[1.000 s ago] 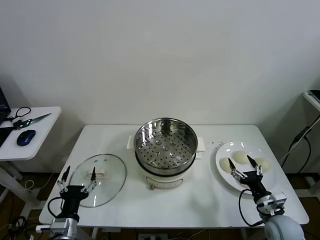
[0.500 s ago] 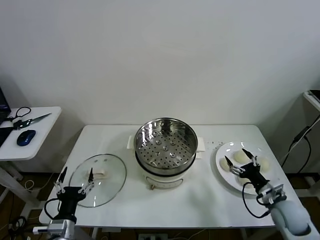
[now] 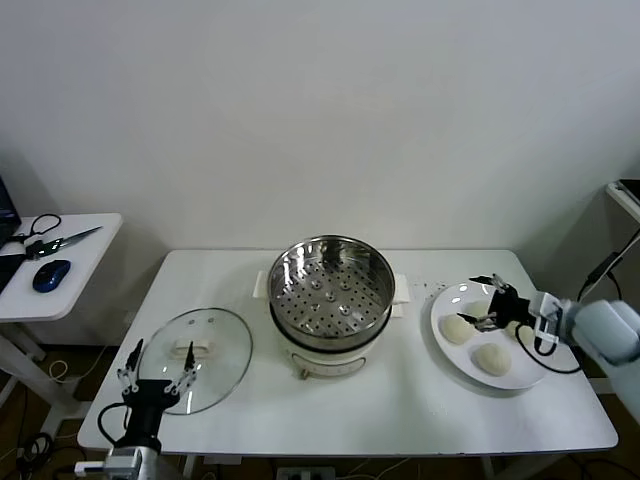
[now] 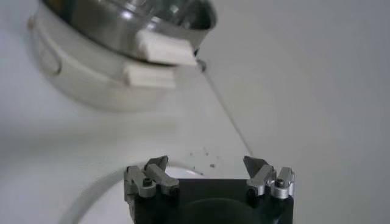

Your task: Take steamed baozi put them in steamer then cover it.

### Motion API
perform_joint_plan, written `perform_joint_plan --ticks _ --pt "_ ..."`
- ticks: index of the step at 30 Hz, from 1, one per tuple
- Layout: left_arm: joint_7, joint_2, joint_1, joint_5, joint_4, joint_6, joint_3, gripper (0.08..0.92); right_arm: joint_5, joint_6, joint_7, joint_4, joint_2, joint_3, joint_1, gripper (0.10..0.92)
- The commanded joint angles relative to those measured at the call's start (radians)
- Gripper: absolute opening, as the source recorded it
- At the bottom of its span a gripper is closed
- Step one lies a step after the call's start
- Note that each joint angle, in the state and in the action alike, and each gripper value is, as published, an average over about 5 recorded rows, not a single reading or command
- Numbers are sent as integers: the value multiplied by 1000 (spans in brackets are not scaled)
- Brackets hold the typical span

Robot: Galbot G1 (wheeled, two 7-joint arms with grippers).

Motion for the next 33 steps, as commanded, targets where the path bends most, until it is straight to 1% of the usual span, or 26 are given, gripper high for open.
perform_joint_plan --ticks 1,6,12,17,24,33 --pt "-5 1 1 -17 7 -19 5 823 -174 86 -249 -241 -34 -732 667 823" --pt "-6 10 -12 -33 14 -7 -8 823 -264 139 -251 -378 57 -800 697 823" --pt "-7 24 -31 -40 24 13 -21 823 -303 146 -240 -488 156 -752 629 823" --pt "-8 33 -41 -43 31 22 -28 823 -346 161 -215 -585 242 -657 564 823" --pt "-8 39 -44 -44 41 24 -36 823 -420 186 -192 -680 323 -571 505 823" --pt "-8 40 -46 -41 47 26 -37 823 -457 200 -166 -748 379 -521 468 823"
